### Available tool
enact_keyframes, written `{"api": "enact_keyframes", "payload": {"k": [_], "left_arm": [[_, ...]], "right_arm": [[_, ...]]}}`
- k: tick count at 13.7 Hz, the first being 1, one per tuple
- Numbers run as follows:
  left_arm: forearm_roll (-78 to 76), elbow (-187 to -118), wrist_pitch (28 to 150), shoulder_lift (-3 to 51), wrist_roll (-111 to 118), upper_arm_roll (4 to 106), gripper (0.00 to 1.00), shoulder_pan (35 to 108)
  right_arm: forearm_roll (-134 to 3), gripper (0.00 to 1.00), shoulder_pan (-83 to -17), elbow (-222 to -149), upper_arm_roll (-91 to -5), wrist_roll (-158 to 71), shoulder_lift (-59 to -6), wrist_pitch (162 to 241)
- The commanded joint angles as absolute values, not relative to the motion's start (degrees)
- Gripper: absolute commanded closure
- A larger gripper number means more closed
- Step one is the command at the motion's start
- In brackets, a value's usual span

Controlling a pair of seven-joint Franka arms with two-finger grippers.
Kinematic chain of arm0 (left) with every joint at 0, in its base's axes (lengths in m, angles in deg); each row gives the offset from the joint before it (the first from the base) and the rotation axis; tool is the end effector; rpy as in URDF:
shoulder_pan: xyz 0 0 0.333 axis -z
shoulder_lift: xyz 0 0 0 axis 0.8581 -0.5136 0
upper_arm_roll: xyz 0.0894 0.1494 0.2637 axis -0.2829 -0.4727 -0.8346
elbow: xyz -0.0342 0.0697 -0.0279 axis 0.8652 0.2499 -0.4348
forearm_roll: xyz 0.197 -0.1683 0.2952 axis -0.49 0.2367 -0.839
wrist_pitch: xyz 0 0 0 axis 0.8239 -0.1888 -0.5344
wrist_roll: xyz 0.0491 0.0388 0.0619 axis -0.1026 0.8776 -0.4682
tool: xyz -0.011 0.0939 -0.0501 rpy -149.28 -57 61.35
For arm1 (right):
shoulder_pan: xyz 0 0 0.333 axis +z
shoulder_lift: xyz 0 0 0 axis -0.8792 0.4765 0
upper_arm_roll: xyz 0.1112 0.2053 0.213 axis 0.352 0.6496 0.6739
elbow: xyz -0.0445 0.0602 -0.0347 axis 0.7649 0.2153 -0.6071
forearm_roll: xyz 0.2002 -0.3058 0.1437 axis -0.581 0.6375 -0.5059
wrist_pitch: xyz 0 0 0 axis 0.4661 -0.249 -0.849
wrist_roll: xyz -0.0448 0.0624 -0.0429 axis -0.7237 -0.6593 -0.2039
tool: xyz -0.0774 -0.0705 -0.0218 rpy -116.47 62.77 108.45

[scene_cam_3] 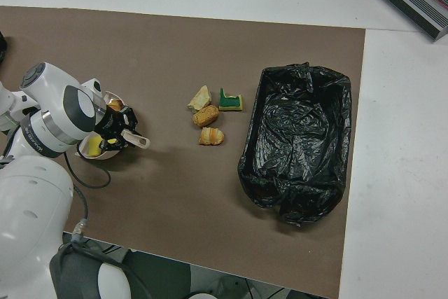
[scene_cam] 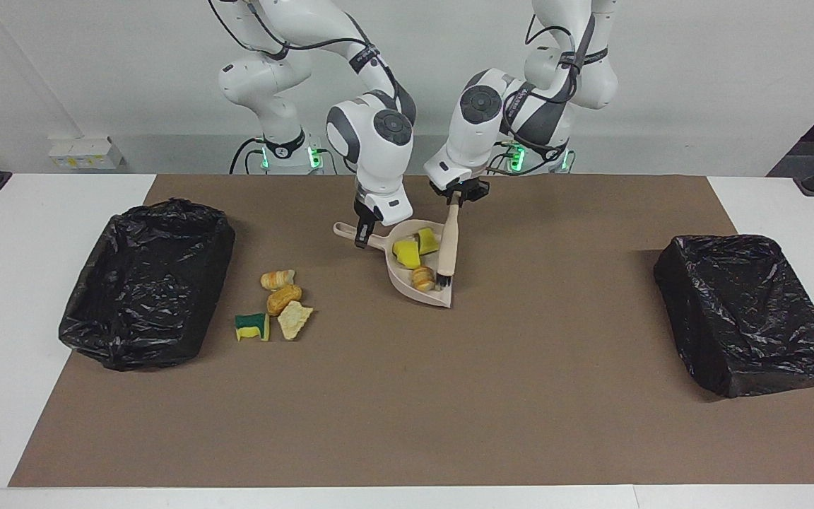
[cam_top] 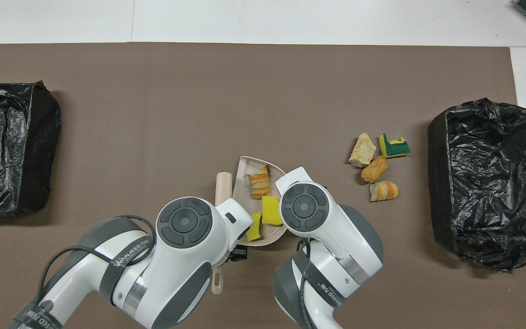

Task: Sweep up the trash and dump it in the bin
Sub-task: 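Sweep the remaining bread piece into the dustpan with the brush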

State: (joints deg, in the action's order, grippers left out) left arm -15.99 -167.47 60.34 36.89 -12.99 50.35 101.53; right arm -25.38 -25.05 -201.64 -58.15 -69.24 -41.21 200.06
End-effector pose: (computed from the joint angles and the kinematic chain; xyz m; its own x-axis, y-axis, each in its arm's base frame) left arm 0.3731 -0.3368 0.4078 0.9662 -0.0793 -0.2453 -0.0748 -0.9968 0.0277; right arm 0.4607 0.2948 0.3620 0.2968 0.9286 -0.2226 0.9538 -0.2995 0.0224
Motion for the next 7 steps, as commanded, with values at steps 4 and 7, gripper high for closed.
{"api": "enact_keyframes", "payload": {"k": [4,7], "left_arm": [[-16.09,-170.89,60.03,39.93,-17.26,50.54,1.0,99.09],[-16.09,-171.68,63.45,39.93,-20.59,50.89,1.0,100.05]], "right_arm": [[-29.97,1.0,-30.15,-201.72,-58.16,-69.14,-47.44,194.74],[-31.48,1.0,-35.25,-197.69,-58.33,-69.51,-50.79,183.41]]}}
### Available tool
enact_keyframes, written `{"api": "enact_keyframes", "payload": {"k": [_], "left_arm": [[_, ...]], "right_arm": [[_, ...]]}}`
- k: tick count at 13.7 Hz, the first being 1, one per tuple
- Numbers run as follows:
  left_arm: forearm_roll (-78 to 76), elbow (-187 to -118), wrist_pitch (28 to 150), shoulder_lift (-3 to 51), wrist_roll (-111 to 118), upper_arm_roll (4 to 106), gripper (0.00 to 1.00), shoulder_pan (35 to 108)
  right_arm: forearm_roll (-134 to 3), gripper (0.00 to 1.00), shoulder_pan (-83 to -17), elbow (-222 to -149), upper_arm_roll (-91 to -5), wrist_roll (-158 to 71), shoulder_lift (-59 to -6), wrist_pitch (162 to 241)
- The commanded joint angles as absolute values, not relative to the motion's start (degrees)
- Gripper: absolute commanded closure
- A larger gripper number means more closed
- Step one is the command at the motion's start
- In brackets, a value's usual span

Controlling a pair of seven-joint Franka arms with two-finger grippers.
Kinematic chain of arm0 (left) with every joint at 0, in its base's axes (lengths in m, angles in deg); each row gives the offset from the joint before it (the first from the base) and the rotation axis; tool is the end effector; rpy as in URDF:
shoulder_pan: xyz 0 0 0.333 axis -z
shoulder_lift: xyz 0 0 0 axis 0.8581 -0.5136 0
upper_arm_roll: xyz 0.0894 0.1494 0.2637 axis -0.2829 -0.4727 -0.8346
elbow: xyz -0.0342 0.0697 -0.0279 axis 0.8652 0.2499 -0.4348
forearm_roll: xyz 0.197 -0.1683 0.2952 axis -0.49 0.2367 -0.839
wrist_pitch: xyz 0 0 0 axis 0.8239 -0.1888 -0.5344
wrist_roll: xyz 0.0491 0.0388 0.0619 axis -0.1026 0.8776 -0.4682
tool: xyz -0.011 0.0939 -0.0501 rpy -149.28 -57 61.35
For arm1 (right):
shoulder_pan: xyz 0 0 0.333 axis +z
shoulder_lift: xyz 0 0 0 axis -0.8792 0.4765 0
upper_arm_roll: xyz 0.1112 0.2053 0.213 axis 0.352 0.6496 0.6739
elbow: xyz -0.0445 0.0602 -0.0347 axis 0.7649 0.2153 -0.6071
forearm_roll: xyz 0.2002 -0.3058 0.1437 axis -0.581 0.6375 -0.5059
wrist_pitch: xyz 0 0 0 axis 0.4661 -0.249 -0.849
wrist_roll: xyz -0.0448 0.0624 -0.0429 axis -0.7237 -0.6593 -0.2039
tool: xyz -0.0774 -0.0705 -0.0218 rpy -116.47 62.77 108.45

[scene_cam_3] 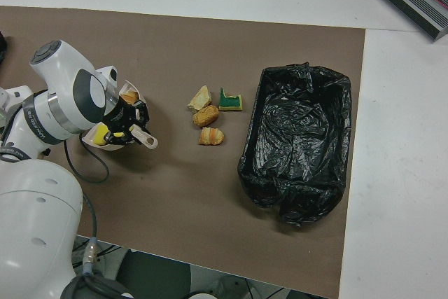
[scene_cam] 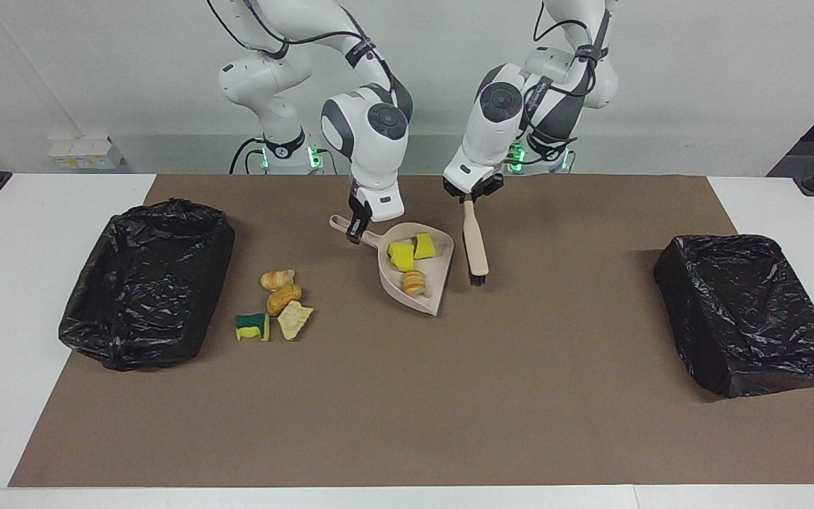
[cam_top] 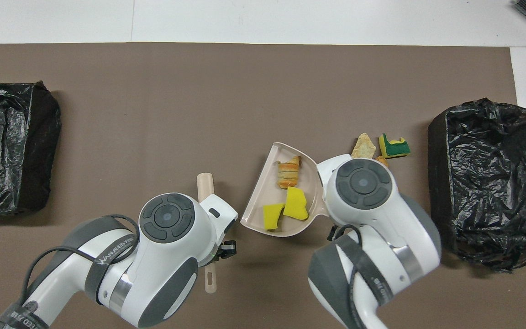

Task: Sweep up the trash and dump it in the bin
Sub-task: 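Carry the dustpan to the trash bag nearest the right gripper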

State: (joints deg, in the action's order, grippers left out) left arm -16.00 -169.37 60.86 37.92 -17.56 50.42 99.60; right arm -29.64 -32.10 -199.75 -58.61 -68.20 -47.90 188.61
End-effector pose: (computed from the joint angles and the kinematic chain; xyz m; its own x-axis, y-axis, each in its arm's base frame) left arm 0.3774 -0.3191 0.4029 0.9674 0.0341 -0.2510 0.0361 -0.9993 0.0036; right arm 0.4735 0.2233 0.4253 0.4698 0.8528 -0.2282 0.8696 -0.4915 -0.0469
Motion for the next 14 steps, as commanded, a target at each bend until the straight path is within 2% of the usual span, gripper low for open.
{"api": "enact_keyframes", "payload": {"k": [1,5,8,10,12,14], "left_arm": [[-16.09,-172.38,64.59,39.93,-21.82,51.15,1.0,101.19],[-16.0,-175.89,68.02,39.75,-25.25,51.24,1.0,109.87],[-16.0,-179.85,73.11,41.15,-31.66,51.24,1.0,116.39],[-15.91,-181.26,74.09,42.03,-32.91,51.59,1.0,118.24],[-15.47,-183.45,75.84,42.3,-33.0,51.59,1.0,120.88],[-15.38,-183.73,76.72,42.22,-32.82,51.5,1.0,120.71]], "right_arm": [[-31.48,1.0,-36.92,-196.37,-58.51,-69.42,-52.27,180.95],[-30.17,1.0,-47.63,-191.98,-59.56,-69.77,-57.38,174.43],[-30.16,1.0,-60.28,-190.03,-60.35,-78.43,-57.39,174.33],[-29.64,1.0,-68.37,-190.03,-60.26,-83.73,-57.47,175.47],[-24.22,1.0,-72.16,-191.08,-60.27,-84.71,-58.44,175.65],[-17.45,1.0,-72.97,-192.74,-60.26,-85.67,-59.14,175.22]]}}
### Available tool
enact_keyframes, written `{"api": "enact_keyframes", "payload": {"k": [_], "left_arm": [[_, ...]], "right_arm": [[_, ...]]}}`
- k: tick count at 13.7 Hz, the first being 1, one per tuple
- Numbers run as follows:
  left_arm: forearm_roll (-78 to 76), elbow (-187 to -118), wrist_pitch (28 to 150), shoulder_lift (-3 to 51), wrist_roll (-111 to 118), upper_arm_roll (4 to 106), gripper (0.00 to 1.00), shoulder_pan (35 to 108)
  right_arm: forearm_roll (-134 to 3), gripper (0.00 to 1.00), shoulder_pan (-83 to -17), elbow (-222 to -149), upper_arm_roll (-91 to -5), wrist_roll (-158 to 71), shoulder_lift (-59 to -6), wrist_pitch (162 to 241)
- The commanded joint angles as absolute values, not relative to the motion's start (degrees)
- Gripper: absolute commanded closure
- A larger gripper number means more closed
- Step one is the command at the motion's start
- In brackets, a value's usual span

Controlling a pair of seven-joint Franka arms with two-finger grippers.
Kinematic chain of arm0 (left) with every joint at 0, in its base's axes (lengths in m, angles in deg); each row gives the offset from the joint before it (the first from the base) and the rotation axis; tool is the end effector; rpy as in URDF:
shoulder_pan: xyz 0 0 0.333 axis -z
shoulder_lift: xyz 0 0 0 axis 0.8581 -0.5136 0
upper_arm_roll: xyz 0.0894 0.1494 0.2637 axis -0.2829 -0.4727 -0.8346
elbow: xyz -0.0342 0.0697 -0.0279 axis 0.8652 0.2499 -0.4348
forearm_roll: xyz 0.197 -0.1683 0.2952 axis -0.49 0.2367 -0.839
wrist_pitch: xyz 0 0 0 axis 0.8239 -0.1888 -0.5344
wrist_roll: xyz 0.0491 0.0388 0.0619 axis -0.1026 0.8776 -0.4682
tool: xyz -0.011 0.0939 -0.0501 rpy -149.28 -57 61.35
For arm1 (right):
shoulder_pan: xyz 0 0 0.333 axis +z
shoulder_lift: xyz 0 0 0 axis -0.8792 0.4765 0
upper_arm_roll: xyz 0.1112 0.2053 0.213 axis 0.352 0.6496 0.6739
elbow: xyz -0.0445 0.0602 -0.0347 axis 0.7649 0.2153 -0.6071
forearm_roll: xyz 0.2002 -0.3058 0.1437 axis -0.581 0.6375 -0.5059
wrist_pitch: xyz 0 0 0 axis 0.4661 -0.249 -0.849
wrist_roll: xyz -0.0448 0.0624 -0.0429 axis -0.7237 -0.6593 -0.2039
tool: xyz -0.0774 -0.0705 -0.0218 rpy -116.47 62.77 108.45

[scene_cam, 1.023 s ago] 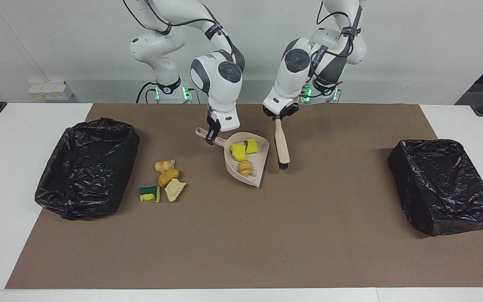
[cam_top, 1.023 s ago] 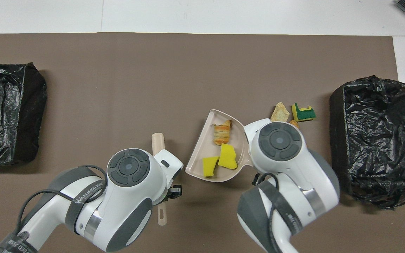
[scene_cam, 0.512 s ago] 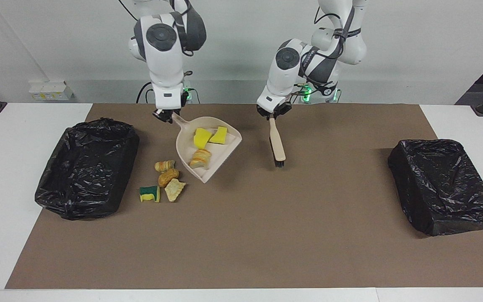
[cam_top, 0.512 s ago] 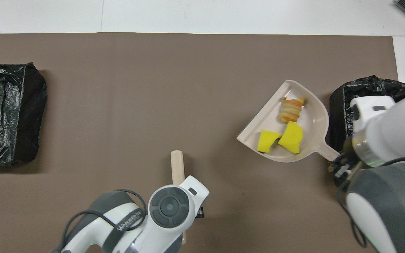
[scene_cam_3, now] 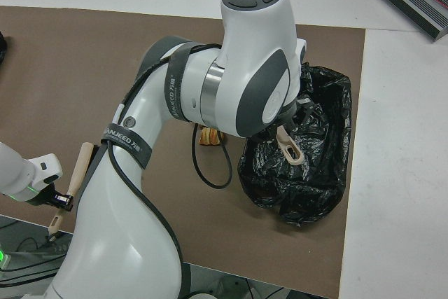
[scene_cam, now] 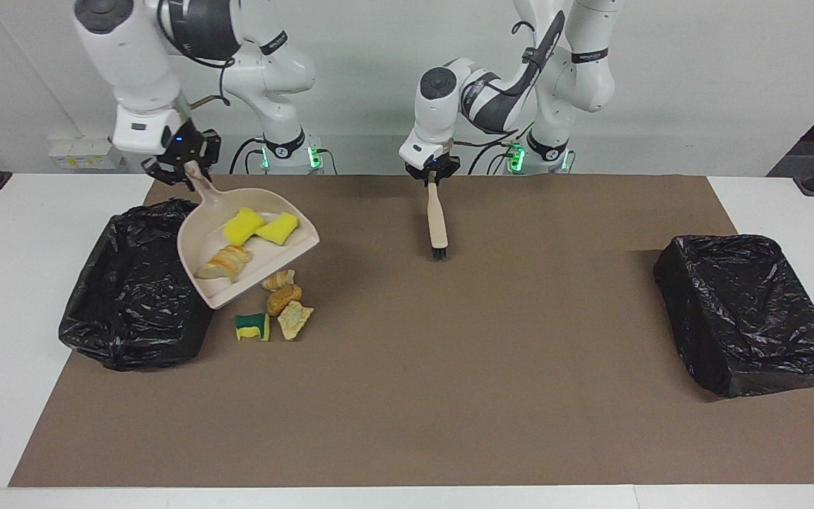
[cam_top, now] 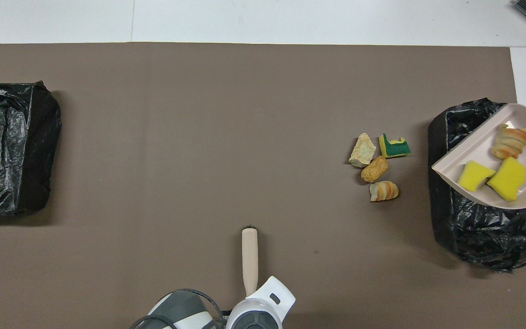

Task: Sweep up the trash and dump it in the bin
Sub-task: 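Carry the dustpan to the trash bag nearest the right gripper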

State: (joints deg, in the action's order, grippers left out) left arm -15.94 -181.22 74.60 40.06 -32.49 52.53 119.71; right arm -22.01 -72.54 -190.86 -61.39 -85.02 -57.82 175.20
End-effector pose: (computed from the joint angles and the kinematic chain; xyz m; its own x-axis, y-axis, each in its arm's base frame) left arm 0.2182 -0.4084 0.3486 0.9810 -0.0570 -0.1857 -0.0619 -0.9979 -0.0209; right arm 0.4620 -0.1711 0.5702 0.8105 0.5356 -0.2372 0.5587 -0.8285 0.0380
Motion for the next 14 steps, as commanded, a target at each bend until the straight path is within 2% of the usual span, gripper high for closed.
{"api": "enact_keyframes", "payload": {"k": [1,2,3,4,7,9,10,14], "left_arm": [[-15.3,-183.81,76.9,42.21,-32.38,51.5,1.0,120.27],[-15.3,-183.82,76.9,41.95,-31.95,51.42,1.0,120.1],[-15.3,-183.82,76.9,41.86,-31.85,51.42,0.69,120.01],[-15.3,-183.47,76.56,41.6,-31.42,51.33,0.44,119.22],[-15.38,-179.87,75.68,40.28,-27.91,51.24,0.0,114.32],[-16.09,-177.5,73.23,40.98,-24.49,50.63,0.0,110.98],[-16.35,-175.49,72.52,40.98,-21.6,50.71,0.0,107.13],[-26.17,-168.37,63.74,41.25,-14.56,50.62,0.0,97.18]], "right_arm": [[-15.68,1.0,-73.23,-194.32,-60.26,-86.11,-59.93,175.21],[-14.01,1.0,-74.28,-195.12,-60.26,-86.38,-59.94,175.3],[-12.25,1.0,-75.42,-195.56,-60.26,-87.17,-59.85,175.39],[-10.32,1.0,-75.61,-196.44,-60.26,-87.35,-59.76,175.65],[-1.62,1.0,-76.92,-199.52,-60.26,-90.83,-59.93,177.57],[2.51,1.0,-77.8,-201.1,-60.35,-95.69,-59.41,181.87],[5.14,1.0,-77.63,-201.89,-60.27,-95.87,-58.97,183.46],[11.14,1.0,-73.33,-201.55,-60.09,-97.02,-57.83,184.96]]}}
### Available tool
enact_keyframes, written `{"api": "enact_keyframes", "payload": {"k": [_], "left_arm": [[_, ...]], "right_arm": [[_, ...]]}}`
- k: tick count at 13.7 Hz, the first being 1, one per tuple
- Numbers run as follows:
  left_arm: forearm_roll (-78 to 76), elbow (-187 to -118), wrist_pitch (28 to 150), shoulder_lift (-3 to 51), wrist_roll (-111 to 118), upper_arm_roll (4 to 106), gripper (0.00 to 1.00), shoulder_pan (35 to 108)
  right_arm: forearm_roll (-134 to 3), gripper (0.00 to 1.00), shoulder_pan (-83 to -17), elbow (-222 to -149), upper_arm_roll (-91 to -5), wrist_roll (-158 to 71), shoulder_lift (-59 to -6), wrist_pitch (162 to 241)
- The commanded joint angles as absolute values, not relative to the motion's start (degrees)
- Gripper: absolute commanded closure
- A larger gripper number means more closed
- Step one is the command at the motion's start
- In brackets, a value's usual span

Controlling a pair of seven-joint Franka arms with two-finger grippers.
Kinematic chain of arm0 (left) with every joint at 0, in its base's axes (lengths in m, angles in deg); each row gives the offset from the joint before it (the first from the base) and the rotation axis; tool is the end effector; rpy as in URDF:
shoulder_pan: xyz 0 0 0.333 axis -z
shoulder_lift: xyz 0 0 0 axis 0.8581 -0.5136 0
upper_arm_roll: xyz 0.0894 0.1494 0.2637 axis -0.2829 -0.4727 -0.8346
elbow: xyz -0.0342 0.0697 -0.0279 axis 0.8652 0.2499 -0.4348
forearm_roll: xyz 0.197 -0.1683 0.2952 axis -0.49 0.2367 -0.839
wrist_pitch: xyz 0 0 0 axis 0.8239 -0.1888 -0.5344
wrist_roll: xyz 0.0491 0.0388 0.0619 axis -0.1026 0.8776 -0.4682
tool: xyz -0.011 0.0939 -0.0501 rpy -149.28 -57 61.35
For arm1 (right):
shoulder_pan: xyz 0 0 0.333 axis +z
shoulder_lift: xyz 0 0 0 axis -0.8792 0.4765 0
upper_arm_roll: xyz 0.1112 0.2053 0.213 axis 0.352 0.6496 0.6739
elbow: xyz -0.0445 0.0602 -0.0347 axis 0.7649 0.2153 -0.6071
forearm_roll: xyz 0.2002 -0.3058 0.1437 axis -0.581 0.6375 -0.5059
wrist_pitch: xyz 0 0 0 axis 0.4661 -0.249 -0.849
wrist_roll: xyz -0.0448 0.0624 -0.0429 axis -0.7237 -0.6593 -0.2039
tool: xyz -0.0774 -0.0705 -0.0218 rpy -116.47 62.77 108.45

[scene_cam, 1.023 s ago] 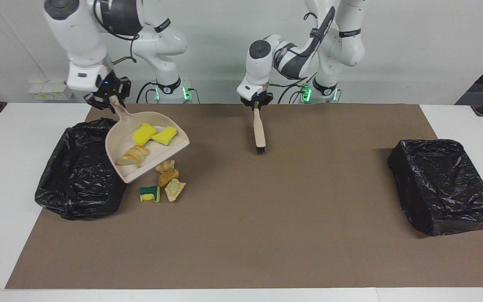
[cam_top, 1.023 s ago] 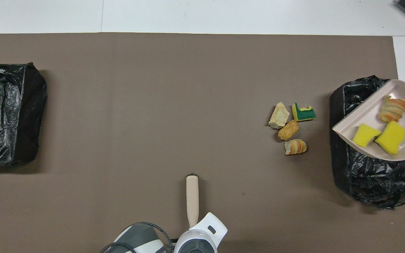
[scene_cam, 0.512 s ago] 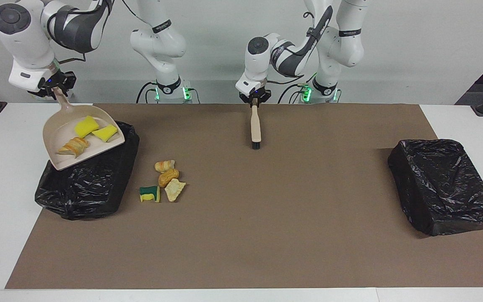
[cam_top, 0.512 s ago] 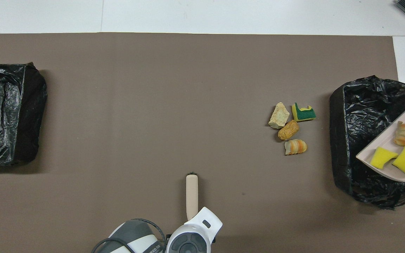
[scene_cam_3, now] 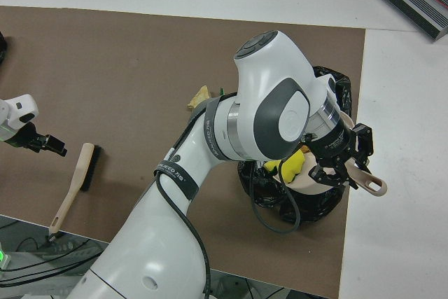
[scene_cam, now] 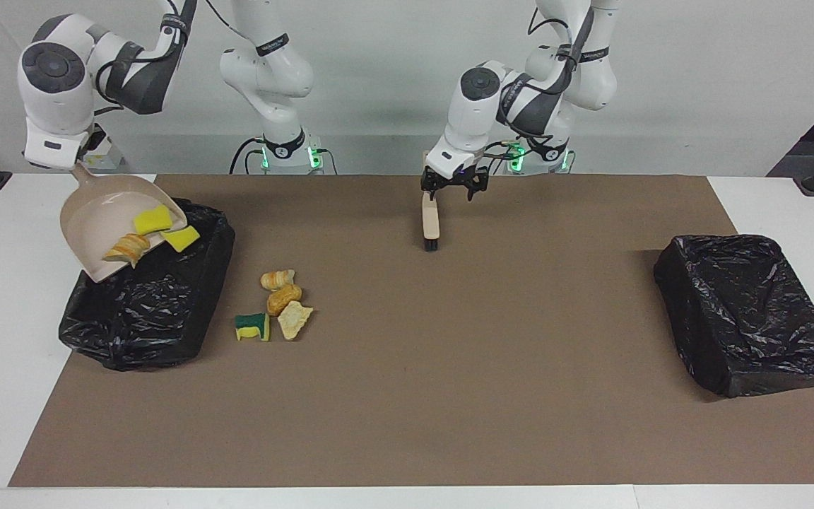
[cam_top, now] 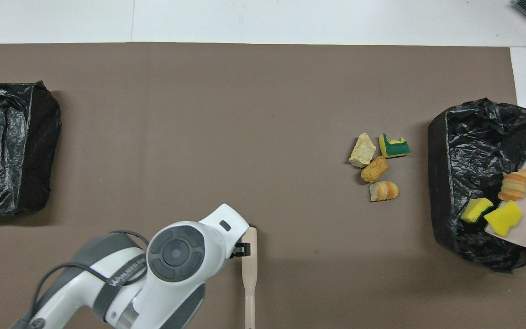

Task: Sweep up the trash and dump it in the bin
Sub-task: 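Tip the dustpan over the trash bag with the right gripper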

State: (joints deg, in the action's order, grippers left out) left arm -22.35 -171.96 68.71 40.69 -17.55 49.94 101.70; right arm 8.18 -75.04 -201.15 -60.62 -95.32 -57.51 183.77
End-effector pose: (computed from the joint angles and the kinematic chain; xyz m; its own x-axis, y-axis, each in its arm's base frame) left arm 0.3745 -0.3233 0.4159 0.9959 -0.0384 -0.0822 -0.0373 -0.9992 0.0149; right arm 0.4478 -0.2209 0.5151 0.5049 0.5662 -0.6515 0.8157 -0.5599 0.1455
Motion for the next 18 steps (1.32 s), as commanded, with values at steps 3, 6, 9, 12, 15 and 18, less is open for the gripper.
{"api": "enact_keyframes", "payload": {"k": [3,6,9,12,15,18], "left_arm": [[-27.86,-160.55,57.94,41.43,-1.3,50.62,0.0,88.48],[-27.95,-152.02,56.69,40.11,3.72,50.62,0.0,80.83],[-27.95,-144.73,53.62,38.26,13.64,50.62,0.0,74.5],[-27.86,-136.21,47.75,35.89,20.25,50.62,0.0,70.0],[-27.95,-133.02,43.69,34.92,22.02,50.54,0.0,68.42],[-28.13,-131.0,41.49,34.4,23.52,50.54,0.0,68.33]], "right_arm": [[14.38,1.0,-70.17,-198.49,-59.83,-97.45,-55.82,183.92],[15.98,1.0,-69.02,-192.26,-59.3,-104.99,-56.07,182.34],[15.02,1.0,-69.02,-184.51,-57.55,-108.7,-56.33,175.5],[5.65,1.0,-69.1,-177.66,-54.03,-110.03,-56.16,173.9],[-7.8,1.0,-69.02,-177.64,-53.94,-101.1,-55.28,177.3],[-12.05,1.0,-65.08,-177.64,-53.15,-92.05,-51.95,180.74]]}}
